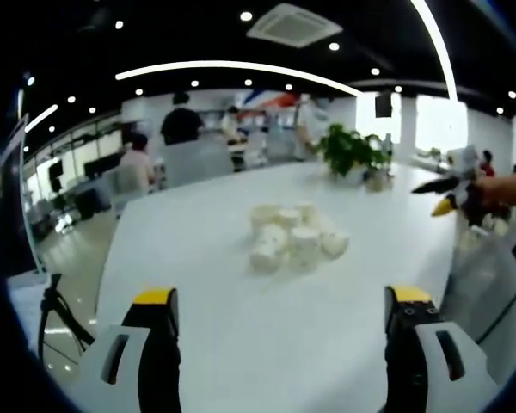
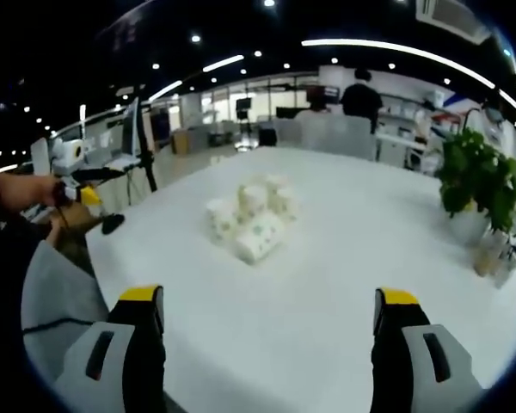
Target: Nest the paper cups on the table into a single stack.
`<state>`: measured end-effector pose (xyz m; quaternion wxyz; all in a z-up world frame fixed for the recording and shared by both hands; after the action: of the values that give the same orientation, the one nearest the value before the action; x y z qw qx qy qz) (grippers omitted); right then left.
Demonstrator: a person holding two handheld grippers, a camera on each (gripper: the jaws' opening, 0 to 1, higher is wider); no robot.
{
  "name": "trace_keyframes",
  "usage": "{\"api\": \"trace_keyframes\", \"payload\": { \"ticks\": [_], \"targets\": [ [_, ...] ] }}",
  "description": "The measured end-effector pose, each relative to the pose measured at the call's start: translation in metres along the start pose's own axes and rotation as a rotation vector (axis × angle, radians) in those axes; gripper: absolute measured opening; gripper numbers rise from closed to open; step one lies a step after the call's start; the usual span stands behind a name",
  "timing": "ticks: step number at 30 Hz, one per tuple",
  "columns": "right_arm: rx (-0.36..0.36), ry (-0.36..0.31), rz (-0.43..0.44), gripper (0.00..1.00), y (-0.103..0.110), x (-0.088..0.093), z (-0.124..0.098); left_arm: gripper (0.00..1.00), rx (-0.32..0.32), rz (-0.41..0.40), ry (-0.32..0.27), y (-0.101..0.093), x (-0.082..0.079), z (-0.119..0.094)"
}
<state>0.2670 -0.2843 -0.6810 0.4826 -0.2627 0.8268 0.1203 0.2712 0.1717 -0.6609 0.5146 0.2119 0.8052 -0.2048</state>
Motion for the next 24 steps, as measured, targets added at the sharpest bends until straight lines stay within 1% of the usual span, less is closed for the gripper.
{"api": "trace_keyframes", "payload": {
  "ticks": [4,7,9,11,13,18,24],
  "targets": [
    [0.008,0.025,-0.009,1.00,-0.004,-0.005,0.007,1.00,0.002,0.006,0.002,0.001,-0.001,0.000],
    [0.001,0.025,-0.008,1.00,-0.008,-0.011,0.012,1.00,-0.003,0.004,-0.004,0.004,-0.003,0.000],
    [-0.010,0.016,0.009,1.00,-0.010,-0.013,0.015,1.00,-0.005,0.001,-0.007,0.004,-0.004,0.000],
    [-0.015,0.028,0.048,1.00,-0.013,-0.015,0.018,1.00,-0.008,0.002,-0.008,0.004,-0.006,-0.001],
    [-0.016,0.026,0.051,1.00,-0.013,-0.016,0.021,1.00,-0.005,0.000,-0.008,0.004,-0.006,-0.001],
    [-0.036,0.033,0.025,1.00,-0.010,-0.020,0.026,1.00,0.013,-0.016,0.026,0.003,-0.002,0.000],
    [-0.057,0.030,-0.017,1.00,-0.006,-0.026,0.034,1.00,0.022,-0.022,0.029,0.002,0.000,0.001]
  ]
}}
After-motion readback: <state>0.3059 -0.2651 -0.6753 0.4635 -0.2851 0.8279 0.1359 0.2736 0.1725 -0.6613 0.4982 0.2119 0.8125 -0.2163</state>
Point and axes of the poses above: the point that each gripper's makers call its tool centre point, and the gripper's own axes: z roughly forward along the fingers, y roughly to its left, x roughly out of its underside, the point moved 9 cm from there along -z, roughly backward along the fingers, and after that the axes turned 7 degrees about -z, right-handed, at the moved point
